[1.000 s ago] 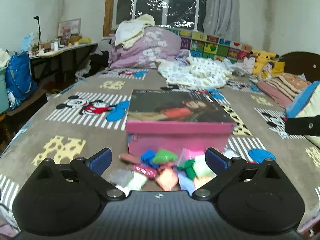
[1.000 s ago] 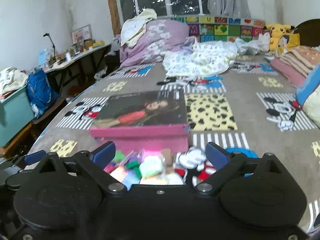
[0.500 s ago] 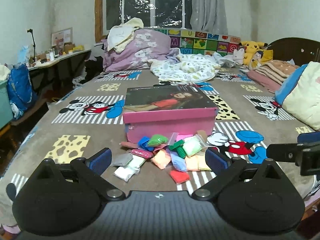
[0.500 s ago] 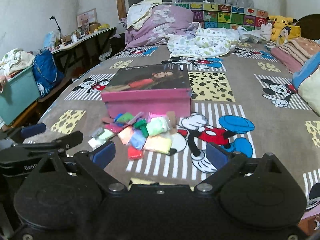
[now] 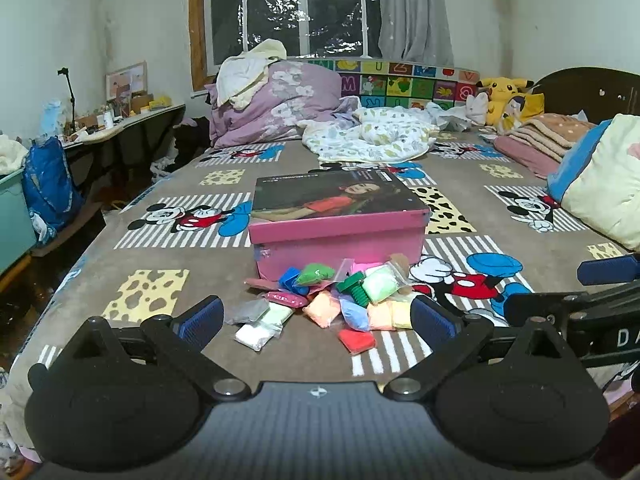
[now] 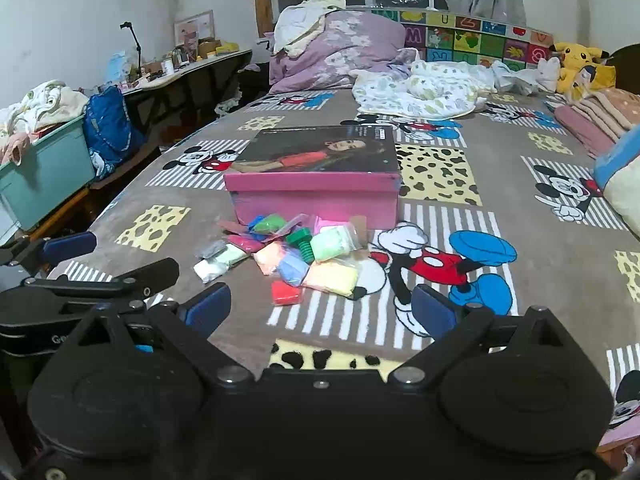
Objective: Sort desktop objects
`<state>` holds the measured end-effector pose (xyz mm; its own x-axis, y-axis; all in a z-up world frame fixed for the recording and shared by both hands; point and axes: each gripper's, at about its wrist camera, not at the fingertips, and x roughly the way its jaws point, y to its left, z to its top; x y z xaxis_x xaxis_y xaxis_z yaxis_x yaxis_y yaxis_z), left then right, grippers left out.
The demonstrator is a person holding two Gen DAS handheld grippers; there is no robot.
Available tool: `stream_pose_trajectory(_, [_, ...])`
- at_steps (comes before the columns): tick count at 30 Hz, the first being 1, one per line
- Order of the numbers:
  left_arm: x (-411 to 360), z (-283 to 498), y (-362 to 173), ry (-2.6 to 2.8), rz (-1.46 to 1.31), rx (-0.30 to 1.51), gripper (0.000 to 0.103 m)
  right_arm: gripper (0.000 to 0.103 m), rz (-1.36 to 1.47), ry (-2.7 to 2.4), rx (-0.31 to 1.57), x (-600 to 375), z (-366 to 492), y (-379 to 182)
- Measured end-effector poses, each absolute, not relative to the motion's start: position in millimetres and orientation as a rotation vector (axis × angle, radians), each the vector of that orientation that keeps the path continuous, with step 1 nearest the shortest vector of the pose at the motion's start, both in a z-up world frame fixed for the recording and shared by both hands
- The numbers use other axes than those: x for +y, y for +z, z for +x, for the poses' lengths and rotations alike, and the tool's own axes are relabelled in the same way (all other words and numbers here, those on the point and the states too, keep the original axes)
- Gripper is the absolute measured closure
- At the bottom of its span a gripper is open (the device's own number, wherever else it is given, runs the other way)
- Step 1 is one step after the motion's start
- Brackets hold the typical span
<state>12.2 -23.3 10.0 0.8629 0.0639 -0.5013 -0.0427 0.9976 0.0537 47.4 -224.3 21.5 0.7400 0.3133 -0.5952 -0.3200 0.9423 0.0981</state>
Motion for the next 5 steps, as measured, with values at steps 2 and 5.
stream_pose_trajectory(2, [-22.5, 10.9, 11.2, 0.054, 0.035, 0.52, 0.003, 0.006, -0.012, 0.348, 0.652, -224.0, 46.4, 21.6])
stream_pose_trajectory(5, [-23.3, 9.3, 11.3, 0.045, 0.029, 0.512, 0.003, 0.006, -0.011, 0.349, 0.654, -224.6, 46.2, 21.3])
